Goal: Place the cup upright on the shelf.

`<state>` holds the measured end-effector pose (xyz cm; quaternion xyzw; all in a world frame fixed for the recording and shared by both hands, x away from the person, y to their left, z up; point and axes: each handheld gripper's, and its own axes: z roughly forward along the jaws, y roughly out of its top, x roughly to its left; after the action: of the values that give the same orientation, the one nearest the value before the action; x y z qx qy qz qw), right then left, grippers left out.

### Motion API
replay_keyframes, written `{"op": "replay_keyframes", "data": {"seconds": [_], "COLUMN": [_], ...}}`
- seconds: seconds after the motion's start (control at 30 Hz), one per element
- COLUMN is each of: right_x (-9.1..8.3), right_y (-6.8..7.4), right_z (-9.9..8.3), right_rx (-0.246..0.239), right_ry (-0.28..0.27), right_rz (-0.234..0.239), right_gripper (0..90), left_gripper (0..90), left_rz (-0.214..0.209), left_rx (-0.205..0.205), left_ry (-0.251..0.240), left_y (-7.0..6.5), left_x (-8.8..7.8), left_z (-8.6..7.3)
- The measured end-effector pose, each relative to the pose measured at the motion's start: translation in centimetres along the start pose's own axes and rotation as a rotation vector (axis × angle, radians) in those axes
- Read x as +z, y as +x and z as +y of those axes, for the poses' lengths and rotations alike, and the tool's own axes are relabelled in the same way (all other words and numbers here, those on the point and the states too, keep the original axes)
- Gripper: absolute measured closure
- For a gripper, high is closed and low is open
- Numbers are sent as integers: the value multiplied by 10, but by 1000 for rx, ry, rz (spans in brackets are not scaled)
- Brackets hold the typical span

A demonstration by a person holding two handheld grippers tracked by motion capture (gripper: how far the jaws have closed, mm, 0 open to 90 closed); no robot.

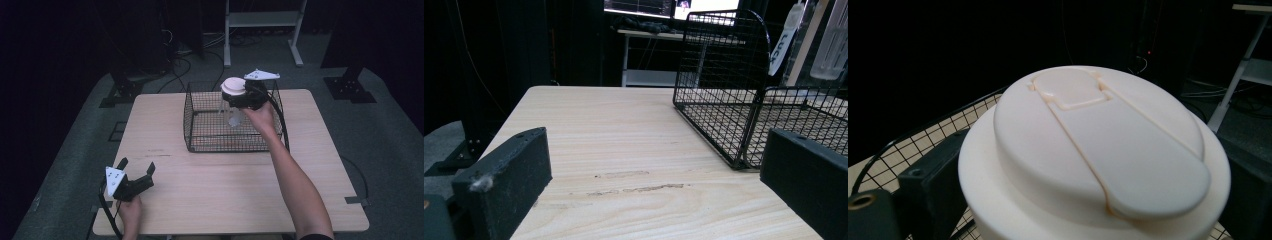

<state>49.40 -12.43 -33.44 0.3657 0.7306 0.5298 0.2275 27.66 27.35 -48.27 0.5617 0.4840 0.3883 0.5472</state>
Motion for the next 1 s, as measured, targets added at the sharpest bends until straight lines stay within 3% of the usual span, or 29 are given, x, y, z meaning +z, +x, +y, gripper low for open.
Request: {"op": "replay_keyframes", "data": {"seconds": [0.7,1.0], "right_x": [18,26], "right_y": [-9,-8], "right_z": [-24,-32], "right_rx": [34,26], "right_ry": [36,69], "right_rz": [-10,-16], "right_gripper": [45,45], "left_gripper": [0,0], "left_rz": [0,0], "left_rx": [-4,-5], "left_ry": [-2,-1], "left_y": [1,1], "left_x": [0,0], "left_z": [0,0]}}
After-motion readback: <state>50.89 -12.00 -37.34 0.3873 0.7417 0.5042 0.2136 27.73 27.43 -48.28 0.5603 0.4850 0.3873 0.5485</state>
